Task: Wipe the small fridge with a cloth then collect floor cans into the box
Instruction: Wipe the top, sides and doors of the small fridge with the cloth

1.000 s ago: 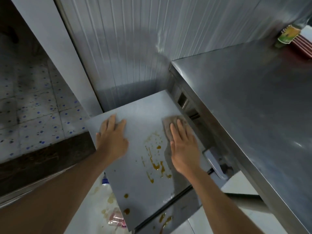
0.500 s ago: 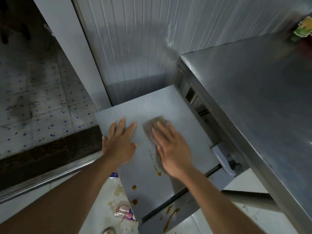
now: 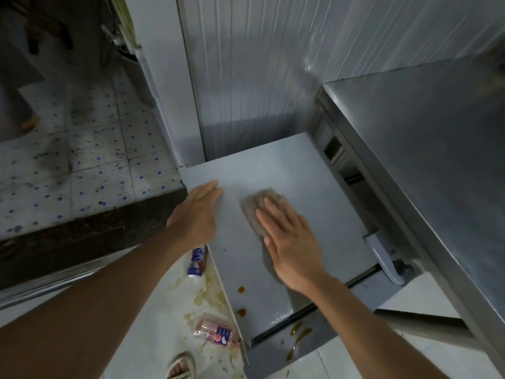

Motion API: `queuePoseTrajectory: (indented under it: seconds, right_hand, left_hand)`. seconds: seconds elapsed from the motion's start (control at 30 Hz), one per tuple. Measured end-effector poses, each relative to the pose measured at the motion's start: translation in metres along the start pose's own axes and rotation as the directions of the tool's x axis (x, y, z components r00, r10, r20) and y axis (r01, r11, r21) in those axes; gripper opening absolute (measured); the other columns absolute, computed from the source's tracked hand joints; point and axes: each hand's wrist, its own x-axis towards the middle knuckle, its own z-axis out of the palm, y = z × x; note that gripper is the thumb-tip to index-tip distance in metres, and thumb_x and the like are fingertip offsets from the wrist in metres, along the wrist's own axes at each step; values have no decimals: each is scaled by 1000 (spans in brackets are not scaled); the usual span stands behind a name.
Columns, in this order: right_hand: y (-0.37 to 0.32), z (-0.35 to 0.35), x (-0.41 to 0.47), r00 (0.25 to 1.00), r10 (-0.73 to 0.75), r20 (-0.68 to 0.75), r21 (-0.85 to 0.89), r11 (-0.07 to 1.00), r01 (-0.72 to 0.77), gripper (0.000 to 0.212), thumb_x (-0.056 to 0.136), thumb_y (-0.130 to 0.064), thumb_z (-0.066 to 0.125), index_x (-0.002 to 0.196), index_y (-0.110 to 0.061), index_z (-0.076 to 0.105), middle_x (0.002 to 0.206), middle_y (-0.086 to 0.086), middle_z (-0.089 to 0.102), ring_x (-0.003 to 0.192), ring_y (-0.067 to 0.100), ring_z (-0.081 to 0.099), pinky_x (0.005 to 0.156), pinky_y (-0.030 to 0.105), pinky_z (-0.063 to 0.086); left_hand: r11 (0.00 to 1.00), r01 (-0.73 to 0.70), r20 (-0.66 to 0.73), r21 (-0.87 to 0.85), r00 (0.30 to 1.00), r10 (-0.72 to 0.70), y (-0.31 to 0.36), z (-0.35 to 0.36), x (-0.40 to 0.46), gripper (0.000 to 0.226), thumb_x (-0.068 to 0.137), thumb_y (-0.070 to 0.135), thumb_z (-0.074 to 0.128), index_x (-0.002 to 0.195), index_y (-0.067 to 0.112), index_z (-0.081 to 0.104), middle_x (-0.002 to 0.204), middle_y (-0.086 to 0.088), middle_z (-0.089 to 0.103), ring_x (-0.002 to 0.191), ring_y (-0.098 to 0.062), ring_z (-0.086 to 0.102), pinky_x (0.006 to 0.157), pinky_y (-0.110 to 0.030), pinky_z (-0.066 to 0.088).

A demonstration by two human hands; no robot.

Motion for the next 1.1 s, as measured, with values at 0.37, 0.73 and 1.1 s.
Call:
queuePoseTrajectory:
  seconds: [0.37,0.73,1.1]
  right_hand:
    - [-8,-1,68,973,231,33,28,972,-231,51,100,-30,25,149,-26,15,159,-4,4,147,22,2,117,42,17]
    - [-69,6,62,986,148,74,72,986,-154,50,99,-33,25,148,-29,19,159,-6,7,146,20,2,117,45,15]
    - [-122,11,-27,983,185,-17,21,983,-185,56,85,-22,56,140,-21,42,149,4,37,137,33,34,108,46,35]
  left_hand:
    - [994,-105,41,-18,994,106,-28,1,-4,70,91,3,45,150,27,16,158,15,-1,144,-5,-5,117,-28,8]
    - [961,-104,83,-255,988,129,-47,-18,-1,94,80,-16,48,150,31,5,155,2,23,140,-18,29,114,-33,27]
    - [967,-168,113,-194,975,192,-54,-32,-20,103,78,-18,48,149,29,-10,157,6,16,139,-19,29,106,-36,39]
